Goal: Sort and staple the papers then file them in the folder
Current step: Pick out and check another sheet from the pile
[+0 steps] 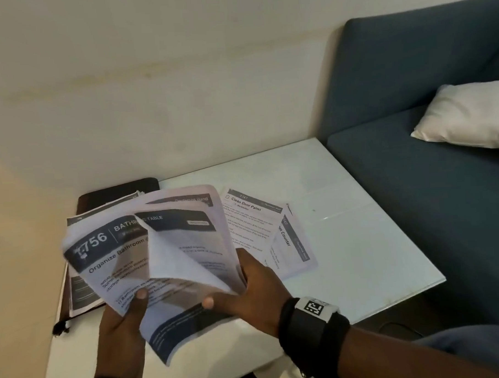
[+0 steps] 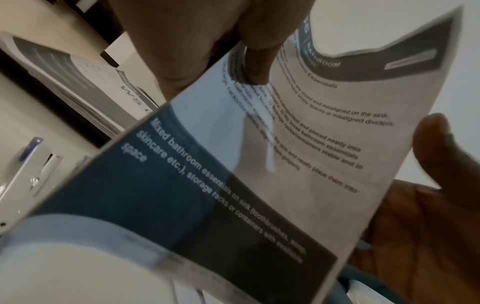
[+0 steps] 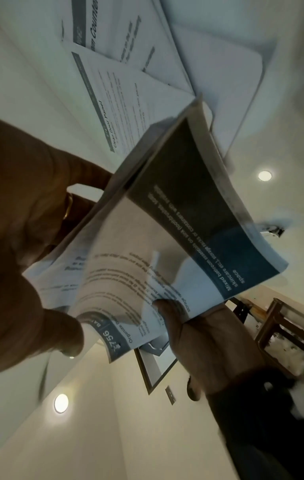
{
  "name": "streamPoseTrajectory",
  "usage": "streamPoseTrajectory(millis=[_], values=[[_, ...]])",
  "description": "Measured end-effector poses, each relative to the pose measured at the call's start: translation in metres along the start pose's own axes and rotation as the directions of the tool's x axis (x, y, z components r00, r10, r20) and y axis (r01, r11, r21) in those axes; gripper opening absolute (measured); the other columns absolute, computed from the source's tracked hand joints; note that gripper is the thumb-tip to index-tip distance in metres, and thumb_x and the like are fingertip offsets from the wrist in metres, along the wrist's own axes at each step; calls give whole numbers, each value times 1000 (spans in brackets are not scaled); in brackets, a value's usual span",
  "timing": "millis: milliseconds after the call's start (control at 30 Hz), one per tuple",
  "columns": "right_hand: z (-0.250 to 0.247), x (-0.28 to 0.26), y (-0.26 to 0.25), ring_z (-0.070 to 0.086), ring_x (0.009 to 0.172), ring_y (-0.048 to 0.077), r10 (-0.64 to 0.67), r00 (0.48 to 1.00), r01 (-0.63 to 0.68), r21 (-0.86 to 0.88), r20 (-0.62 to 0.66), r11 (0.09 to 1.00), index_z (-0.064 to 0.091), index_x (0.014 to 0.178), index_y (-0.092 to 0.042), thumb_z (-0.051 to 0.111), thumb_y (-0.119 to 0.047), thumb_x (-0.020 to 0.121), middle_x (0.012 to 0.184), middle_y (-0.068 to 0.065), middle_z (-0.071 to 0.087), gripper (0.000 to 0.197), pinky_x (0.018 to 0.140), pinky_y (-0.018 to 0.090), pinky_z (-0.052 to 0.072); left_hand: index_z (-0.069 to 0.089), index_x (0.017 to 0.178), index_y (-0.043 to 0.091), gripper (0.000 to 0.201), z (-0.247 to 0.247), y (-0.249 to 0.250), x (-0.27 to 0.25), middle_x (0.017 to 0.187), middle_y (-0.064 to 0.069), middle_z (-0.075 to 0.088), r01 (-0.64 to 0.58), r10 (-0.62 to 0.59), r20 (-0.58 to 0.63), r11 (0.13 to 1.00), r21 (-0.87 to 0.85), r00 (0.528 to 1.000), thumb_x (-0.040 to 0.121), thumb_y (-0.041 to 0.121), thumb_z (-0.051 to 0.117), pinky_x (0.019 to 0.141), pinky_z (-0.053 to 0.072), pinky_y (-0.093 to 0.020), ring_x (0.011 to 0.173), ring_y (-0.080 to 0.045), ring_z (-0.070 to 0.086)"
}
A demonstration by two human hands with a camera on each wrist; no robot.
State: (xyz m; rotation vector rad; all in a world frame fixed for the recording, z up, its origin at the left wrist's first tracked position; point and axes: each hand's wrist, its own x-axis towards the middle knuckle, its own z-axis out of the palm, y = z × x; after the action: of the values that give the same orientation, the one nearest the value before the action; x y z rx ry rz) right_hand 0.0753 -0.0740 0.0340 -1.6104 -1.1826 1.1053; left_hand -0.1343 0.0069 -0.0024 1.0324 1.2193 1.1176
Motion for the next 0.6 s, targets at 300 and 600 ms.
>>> streamPoseTrajectory(millis=[300, 600], values=[[-8, 15, 25, 62, 107, 12, -36, 997, 20, -206, -73, 978, 54, 117, -32, 66, -31, 79, 113, -10, 67, 39, 92, 38, 52, 68, 109, 20, 30, 0, -3, -11, 105, 0, 74, -34, 23, 161, 997, 66, 987, 83, 4, 66, 79, 56, -37, 96, -16, 69], [-10, 26, 46, 63, 105, 13, 63, 998, -63, -14, -25, 998, 56, 119, -26, 60, -34, 94, 113, -8, 67, 27, 90, 33, 54, 67, 95, 19, 9, 9, -28, -21, 94, 0, 70, 59, -66, 32, 979, 195, 997, 93, 11, 62, 74, 50, -35, 93, -21, 64]])
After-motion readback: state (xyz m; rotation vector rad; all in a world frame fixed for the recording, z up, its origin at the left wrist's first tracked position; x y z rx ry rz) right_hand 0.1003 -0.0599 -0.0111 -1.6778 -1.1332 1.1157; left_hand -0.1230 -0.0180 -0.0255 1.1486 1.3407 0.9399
